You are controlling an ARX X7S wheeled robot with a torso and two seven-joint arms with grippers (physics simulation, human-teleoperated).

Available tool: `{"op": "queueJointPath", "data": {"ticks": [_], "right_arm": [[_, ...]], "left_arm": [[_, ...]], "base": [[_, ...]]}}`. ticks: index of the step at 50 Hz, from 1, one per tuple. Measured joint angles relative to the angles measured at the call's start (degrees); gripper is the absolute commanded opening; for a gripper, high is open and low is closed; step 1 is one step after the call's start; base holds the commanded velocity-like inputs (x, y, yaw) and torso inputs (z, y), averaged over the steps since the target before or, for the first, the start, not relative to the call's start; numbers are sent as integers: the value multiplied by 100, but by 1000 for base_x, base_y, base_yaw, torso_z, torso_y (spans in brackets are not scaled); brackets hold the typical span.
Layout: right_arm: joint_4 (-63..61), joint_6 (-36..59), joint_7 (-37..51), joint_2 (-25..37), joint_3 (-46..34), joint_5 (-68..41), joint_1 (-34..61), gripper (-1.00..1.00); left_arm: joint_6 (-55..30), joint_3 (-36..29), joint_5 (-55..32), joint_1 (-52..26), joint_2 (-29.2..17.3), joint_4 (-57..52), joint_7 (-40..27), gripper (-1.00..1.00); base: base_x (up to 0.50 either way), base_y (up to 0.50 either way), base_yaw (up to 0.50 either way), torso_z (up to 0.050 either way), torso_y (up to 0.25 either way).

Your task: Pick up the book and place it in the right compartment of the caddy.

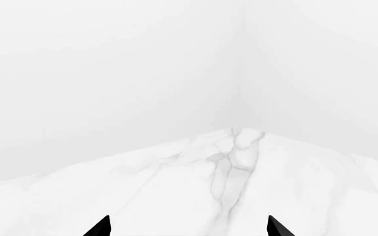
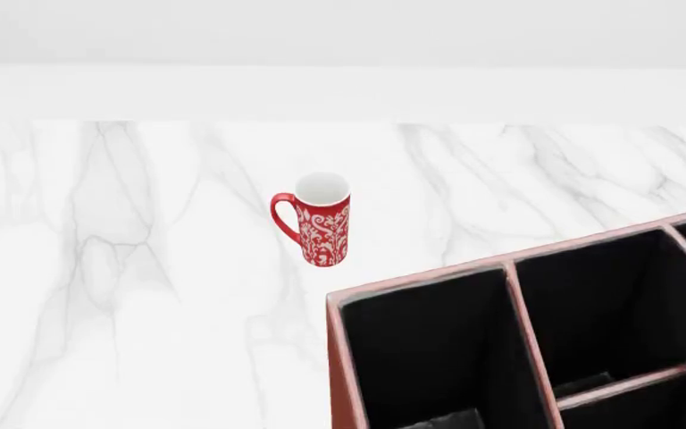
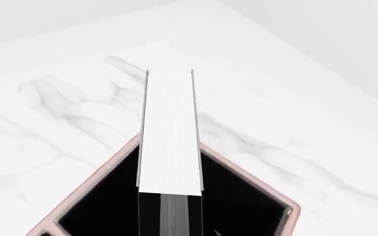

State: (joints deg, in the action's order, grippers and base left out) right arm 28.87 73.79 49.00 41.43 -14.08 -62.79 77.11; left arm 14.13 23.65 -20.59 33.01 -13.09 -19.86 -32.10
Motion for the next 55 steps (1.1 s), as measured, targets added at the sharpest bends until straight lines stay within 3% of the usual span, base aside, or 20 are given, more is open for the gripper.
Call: {"op": "queueJointPath", "data": {"ticks": [55], "right_arm": [[1796,-1603,-1265,-585,-929,775,-369,-100]], "left_arm": [[-14,-7,10,89,-44,-122,-64,100]], "base": [[1,0,1,0,1]]}}
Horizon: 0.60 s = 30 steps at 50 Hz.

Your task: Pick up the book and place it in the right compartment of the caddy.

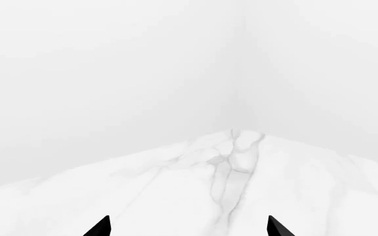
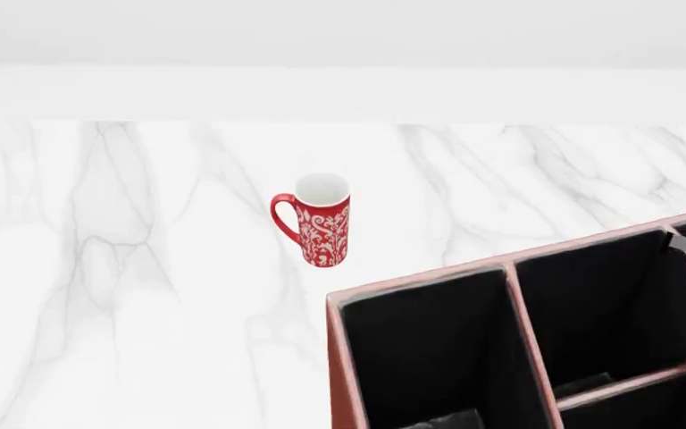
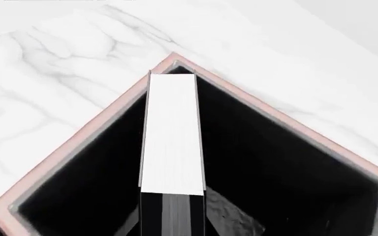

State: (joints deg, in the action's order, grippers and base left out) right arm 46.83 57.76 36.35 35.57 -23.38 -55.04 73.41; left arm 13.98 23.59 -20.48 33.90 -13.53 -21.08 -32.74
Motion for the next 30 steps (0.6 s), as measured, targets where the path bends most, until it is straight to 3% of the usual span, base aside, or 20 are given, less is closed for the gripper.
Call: {"op": "queueJointPath", "data": {"ticks": [6,7,30], "right_arm": [[187,-110,-22,-69,-91,42,82,-100],[201,-114,-35,-76,-97,77,88,100],[246,-85,-423,-118,-175,662,145,100]], "left_arm": [[5,-6,4,-1,0,5,-1,100],[6,-7,5,-2,0,7,-1,100],[14,-41,14,-25,-12,40,2,100]], "base": [[7,-2,4,0,0],[12,-3,4,0,0],[3,-1,3,-1,0]]}}
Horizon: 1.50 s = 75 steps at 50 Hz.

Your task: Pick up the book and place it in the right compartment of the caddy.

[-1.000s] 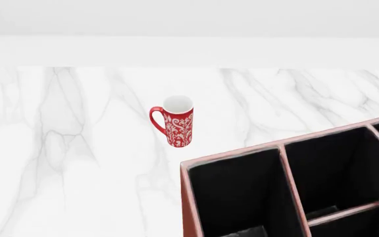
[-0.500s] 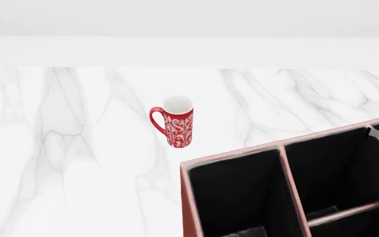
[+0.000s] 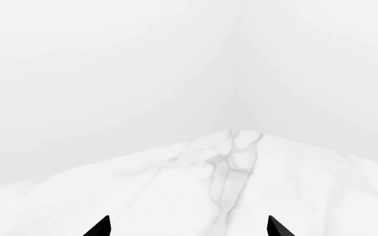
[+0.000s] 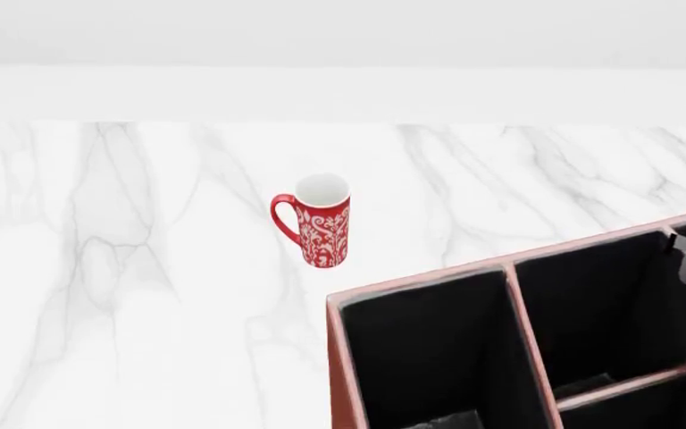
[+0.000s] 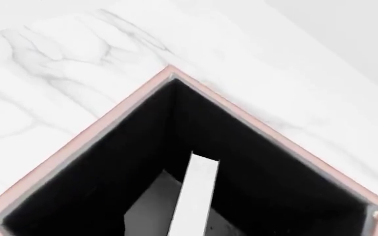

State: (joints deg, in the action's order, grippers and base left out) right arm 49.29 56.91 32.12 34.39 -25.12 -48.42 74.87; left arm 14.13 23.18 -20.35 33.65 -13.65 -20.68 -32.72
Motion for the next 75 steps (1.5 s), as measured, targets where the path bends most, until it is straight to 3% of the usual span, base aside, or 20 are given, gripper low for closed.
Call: {"op": "queueJointPath", "data": {"ticks": [19,31,41,48,61,75], "right_arm": [[-784,130,59,137,240,-172,-278,100],[-2101,529,526,229,629,-817,11,100],[-3164,319,370,26,578,-1038,-295,100],[-3678,102,225,-212,460,-1111,-573,100],[-4115,-358,-21,-642,-27,-776,-850,100],[-4613,-688,-207,-961,-504,-500,-1077,100]], "left_arm": [[-244,-57,-47,-19,-109,-201,-44,100],[-1463,-257,-469,-517,-799,-996,-222,100],[-3096,-1215,-1282,-2583,-1590,-1265,-143,100],[-4120,-2110,-1664,-4431,-1741,-993,62,100],[-4924,-3466,-1680,-7122,-1317,357,762,100],[-5071,-4361,-1503,-8581,-715,1514,1400,100]], "base": [[0,0,0,-1,0],[0,0,0,0,0],[0,0,0,0,0],[0,0,0,0,0],[0,0,0,0,0],[0,0,0,0,0]]}}
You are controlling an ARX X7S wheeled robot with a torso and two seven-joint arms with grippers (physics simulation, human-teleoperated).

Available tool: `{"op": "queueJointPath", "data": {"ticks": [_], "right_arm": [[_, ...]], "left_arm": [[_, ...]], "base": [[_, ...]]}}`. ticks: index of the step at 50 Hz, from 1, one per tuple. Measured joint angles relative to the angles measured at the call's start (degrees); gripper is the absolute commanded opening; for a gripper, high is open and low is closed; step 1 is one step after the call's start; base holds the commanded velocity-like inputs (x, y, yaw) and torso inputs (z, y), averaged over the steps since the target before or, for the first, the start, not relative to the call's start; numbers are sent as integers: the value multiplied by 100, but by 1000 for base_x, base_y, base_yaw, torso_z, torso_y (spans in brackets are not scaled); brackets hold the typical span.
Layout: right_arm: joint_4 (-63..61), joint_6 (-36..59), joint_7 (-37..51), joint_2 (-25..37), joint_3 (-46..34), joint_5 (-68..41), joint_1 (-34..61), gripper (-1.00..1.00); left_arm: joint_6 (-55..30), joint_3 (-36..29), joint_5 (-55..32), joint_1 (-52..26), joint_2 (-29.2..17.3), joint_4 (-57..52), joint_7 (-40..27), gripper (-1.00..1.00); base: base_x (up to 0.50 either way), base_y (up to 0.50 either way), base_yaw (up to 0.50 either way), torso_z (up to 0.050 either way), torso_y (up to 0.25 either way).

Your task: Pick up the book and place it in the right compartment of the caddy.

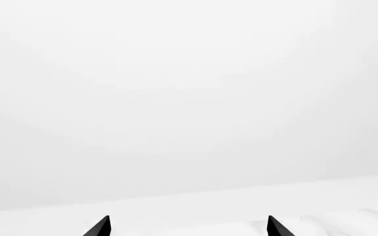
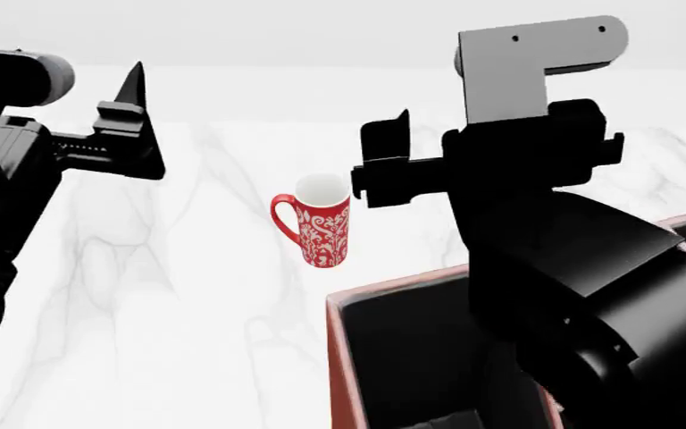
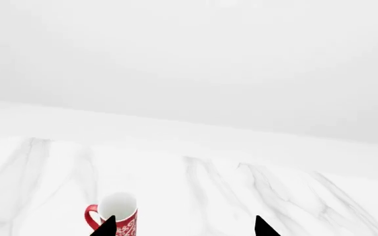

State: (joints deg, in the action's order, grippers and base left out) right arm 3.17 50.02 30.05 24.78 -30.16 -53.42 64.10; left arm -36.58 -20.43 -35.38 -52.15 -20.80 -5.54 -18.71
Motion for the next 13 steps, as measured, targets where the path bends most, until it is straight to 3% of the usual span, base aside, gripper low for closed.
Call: {"op": "queueJointPath", "data": {"ticks": [13], "right_arm": [[-125,-137,-100,-149,-192,90,-77,100]], "left_arm": [[70,-358,95,-486,283,514,303,100]], "base": [[0,0,0,0,0]]}}
